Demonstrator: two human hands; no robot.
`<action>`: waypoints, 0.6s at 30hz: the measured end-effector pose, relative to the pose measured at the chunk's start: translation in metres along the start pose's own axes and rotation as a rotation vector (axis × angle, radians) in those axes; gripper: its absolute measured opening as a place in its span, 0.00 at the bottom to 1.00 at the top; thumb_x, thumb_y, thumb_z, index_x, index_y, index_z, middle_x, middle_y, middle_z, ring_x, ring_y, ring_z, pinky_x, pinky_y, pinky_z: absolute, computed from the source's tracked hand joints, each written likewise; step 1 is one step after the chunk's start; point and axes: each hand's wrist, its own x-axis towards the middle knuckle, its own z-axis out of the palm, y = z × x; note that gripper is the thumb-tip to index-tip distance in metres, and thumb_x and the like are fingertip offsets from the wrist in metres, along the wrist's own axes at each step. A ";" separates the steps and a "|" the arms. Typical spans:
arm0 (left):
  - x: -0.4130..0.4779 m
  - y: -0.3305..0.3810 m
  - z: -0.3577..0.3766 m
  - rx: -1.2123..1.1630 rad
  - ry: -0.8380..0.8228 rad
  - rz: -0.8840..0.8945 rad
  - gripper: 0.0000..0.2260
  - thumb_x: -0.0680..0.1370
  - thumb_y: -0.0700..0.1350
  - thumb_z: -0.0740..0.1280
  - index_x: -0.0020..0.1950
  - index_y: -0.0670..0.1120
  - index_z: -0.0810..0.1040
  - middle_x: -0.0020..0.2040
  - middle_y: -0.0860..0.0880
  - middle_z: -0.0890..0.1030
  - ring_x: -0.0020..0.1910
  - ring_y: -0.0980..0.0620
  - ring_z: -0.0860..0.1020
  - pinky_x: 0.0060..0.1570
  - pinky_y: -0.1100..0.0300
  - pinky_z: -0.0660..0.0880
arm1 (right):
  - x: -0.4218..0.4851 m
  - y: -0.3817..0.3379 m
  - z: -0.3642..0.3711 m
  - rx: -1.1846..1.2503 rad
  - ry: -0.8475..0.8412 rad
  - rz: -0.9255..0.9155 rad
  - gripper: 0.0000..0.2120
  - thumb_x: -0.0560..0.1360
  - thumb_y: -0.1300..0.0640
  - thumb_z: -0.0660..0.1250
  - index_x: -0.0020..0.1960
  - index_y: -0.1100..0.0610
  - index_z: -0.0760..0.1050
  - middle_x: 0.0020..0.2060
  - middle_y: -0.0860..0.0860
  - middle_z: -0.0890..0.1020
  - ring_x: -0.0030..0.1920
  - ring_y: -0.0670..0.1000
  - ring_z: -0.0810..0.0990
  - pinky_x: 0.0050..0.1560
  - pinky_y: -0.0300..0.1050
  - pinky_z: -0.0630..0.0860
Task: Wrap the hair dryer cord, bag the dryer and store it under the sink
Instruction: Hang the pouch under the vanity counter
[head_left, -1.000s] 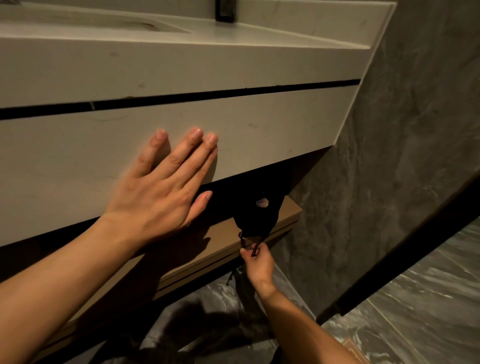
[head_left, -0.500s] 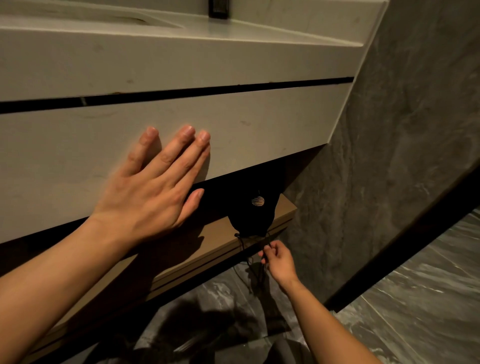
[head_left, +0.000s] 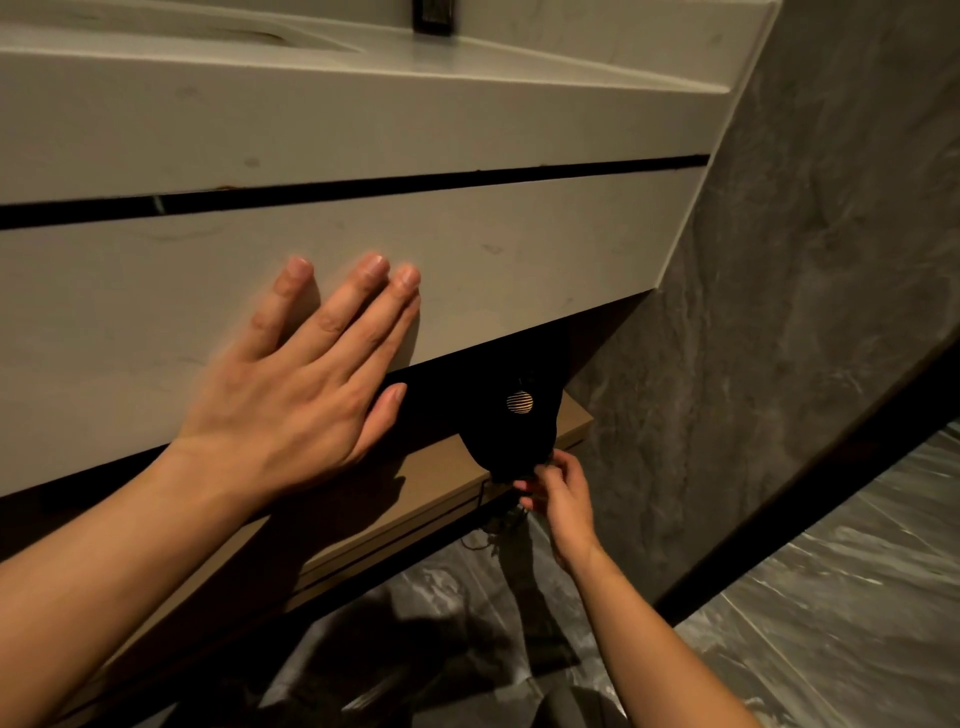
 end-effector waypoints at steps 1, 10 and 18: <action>0.000 0.000 0.000 0.001 0.002 0.001 0.32 0.83 0.56 0.55 0.82 0.38 0.55 0.83 0.42 0.57 0.82 0.44 0.56 0.75 0.39 0.56 | -0.003 -0.005 0.007 0.011 0.001 -0.031 0.17 0.81 0.57 0.66 0.68 0.53 0.69 0.50 0.53 0.81 0.50 0.52 0.83 0.45 0.46 0.82; 0.001 -0.001 0.000 0.006 0.014 0.011 0.32 0.83 0.55 0.56 0.82 0.38 0.56 0.83 0.42 0.58 0.81 0.43 0.58 0.75 0.39 0.57 | 0.025 -0.014 0.031 -0.195 0.125 -0.092 0.17 0.80 0.62 0.66 0.69 0.61 0.76 0.59 0.57 0.84 0.61 0.55 0.82 0.66 0.53 0.78; 0.002 -0.002 0.000 0.058 -0.001 0.021 0.32 0.83 0.55 0.55 0.81 0.37 0.56 0.82 0.41 0.59 0.81 0.43 0.58 0.74 0.39 0.58 | 0.073 -0.032 0.010 -0.288 0.138 -0.040 0.17 0.81 0.63 0.65 0.69 0.65 0.75 0.63 0.61 0.82 0.64 0.60 0.80 0.64 0.50 0.76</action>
